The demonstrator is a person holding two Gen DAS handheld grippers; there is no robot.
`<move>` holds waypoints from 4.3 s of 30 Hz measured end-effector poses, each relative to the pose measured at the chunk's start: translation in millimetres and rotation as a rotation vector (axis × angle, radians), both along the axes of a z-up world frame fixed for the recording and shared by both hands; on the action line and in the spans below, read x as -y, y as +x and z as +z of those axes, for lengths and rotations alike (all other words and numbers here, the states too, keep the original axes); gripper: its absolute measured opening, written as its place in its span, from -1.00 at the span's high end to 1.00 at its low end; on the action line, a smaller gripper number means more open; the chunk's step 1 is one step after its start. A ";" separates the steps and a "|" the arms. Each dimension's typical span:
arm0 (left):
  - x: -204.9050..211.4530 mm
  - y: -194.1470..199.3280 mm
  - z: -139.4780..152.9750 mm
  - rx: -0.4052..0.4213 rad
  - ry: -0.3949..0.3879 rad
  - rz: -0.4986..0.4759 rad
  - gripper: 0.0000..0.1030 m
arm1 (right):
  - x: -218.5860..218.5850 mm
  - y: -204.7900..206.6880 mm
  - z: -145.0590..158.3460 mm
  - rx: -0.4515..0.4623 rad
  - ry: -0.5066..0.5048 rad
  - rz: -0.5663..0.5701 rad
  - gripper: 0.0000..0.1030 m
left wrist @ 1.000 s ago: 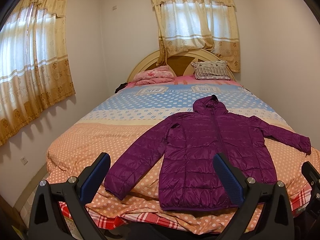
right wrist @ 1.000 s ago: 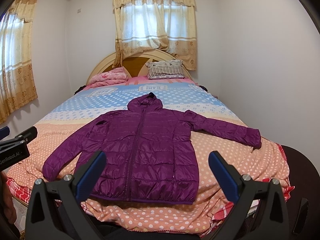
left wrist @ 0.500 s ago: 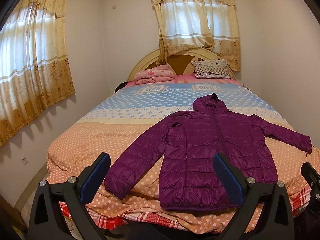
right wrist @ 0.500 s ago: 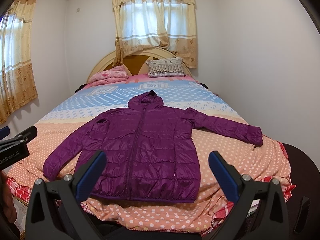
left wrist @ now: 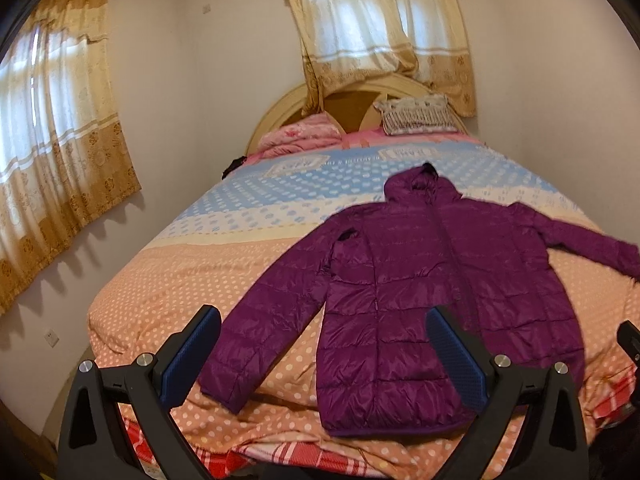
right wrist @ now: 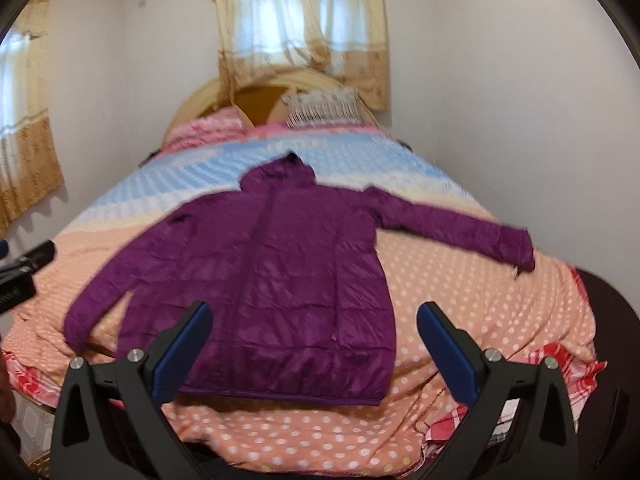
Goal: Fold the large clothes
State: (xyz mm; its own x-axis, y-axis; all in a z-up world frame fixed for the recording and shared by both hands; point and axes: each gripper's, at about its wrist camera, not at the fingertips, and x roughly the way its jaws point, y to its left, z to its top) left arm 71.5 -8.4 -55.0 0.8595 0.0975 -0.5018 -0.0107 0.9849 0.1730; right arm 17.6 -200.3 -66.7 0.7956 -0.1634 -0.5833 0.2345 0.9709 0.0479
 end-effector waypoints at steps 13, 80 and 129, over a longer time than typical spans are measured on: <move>24.7 107.5 -58.6 -0.095 0.014 -0.019 -0.98 | 93.3 73.8 -46.5 -0.108 0.027 -0.130 -1.00; -21.9 311.8 -111.3 -0.222 0.041 0.063 -0.98 | 4.9 323.5 -52.3 -0.127 -0.011 0.212 0.79; 136.9 335.5 -125.5 -0.209 0.144 -0.177 0.69 | 155.3 264.2 -84.4 -0.137 0.044 -0.029 0.32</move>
State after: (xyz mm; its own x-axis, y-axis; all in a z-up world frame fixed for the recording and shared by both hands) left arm 407.0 -145.3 -180.5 0.7493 0.0384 -0.6611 0.2093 0.9334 0.2915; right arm 281.9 -355.6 -151.1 0.7037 -0.1569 -0.6930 0.2695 0.9614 0.0560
